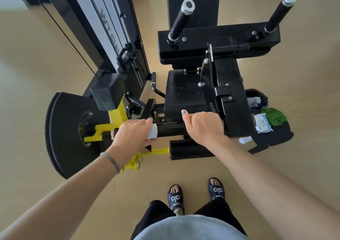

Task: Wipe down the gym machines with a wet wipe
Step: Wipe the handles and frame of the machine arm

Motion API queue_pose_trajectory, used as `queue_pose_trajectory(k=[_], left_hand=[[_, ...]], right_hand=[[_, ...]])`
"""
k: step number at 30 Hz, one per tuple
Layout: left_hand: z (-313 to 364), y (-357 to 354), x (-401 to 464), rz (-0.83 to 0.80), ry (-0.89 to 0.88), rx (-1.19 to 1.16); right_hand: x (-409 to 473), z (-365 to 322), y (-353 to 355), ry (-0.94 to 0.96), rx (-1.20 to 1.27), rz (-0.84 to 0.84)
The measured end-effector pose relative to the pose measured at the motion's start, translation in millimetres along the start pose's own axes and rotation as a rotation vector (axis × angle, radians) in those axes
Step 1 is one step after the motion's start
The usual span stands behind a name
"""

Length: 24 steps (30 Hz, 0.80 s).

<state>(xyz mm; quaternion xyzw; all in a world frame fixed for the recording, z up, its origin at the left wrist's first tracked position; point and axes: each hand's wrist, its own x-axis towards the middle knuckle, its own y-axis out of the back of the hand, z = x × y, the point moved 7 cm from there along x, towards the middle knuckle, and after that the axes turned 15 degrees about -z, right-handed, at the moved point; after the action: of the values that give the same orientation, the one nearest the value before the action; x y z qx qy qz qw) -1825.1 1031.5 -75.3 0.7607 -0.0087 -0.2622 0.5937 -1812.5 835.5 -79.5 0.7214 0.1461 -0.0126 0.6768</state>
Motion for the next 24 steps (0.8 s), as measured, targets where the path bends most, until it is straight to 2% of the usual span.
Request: queue_pose_trajectory(k=[7,10,12,14,16,21,24], left_hand=[[76.4,21.5,31.3,0.076,-0.063,-0.070],[39.1,12.1,4.5,0.136,-0.122,-0.063],[-8.6,-4.1,-22.6,0.205,-0.095,-0.007],[-40.0,-20.4,-39.4,0.190,-0.046,0.089],[-36.7,-26.2,-38.5,0.153,-0.004,0.148],[37.7,-24.5,-20.5,0.175,-0.024,0.121],[24.6,-20.8,-30.6,0.223,-0.026,0.135]], right_hand=[[0.2,1.8,0.0,-0.071,0.001,0.034],[-0.7,1.8,2.2,-0.069,-0.011,0.074],[-1.3,0.9,2.3,-0.081,-0.025,0.088],[-1.3,0.5,1.5,-0.090,-0.028,0.110],[-2.7,-0.7,2.9,-0.079,-0.016,0.153],[-2.8,-0.1,0.6,-0.056,-0.009,0.204],[-3.7,1.0,1.2,-0.053,0.001,0.233]])
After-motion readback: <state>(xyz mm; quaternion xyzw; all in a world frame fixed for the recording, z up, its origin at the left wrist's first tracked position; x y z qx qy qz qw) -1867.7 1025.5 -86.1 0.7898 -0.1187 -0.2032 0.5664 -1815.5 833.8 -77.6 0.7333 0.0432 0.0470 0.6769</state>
